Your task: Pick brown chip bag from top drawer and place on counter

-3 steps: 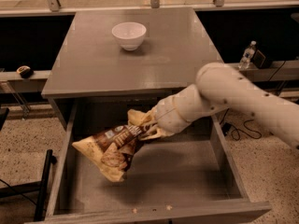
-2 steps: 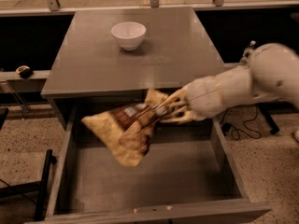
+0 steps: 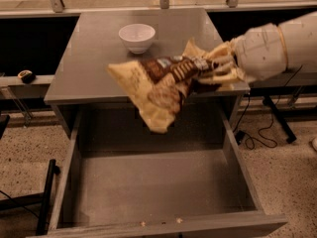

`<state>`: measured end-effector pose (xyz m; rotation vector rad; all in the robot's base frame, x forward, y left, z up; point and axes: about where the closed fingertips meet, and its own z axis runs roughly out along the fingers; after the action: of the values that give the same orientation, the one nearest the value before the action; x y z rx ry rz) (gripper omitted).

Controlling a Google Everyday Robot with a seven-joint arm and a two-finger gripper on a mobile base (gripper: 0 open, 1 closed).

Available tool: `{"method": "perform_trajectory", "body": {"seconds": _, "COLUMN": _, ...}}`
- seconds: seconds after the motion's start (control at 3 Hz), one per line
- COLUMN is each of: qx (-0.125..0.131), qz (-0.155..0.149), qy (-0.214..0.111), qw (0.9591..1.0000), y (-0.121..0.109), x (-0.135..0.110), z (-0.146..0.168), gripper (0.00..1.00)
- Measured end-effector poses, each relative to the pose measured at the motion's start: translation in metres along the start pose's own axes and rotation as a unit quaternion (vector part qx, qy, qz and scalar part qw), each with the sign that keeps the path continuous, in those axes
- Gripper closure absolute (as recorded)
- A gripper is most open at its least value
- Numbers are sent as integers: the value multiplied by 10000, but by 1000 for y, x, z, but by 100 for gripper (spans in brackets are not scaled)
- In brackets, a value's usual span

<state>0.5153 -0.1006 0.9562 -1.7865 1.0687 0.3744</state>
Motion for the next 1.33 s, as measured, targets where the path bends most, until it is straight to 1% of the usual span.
{"method": "perform_trajectory", "body": {"seconds": 0.33, "qx": 422, "qz": 512, "qy": 1493, "qw": 9866, "y": -79, "x": 58, "z": 1, "gripper": 100}}
{"method": "perform_trajectory", "body": {"seconds": 0.67, "qx": 347, "qz": 1164, "qy": 2059, "qw": 9710, "y": -110, "x": 97, "z": 17, "gripper": 100}}
{"method": "perform_trajectory", "body": {"seconds": 1.0, "qx": -216, "qz": 2280, "qy": 1957, "qw": 9535, "y": -111, "x": 137, "z": 76, "gripper": 81}}
{"method": "perform_trajectory", "body": {"seconds": 1.33, "qx": -320, "qz": 2527, "qy": 1909, "qw": 9480, "y": -111, "x": 143, "z": 87, "gripper": 50}}
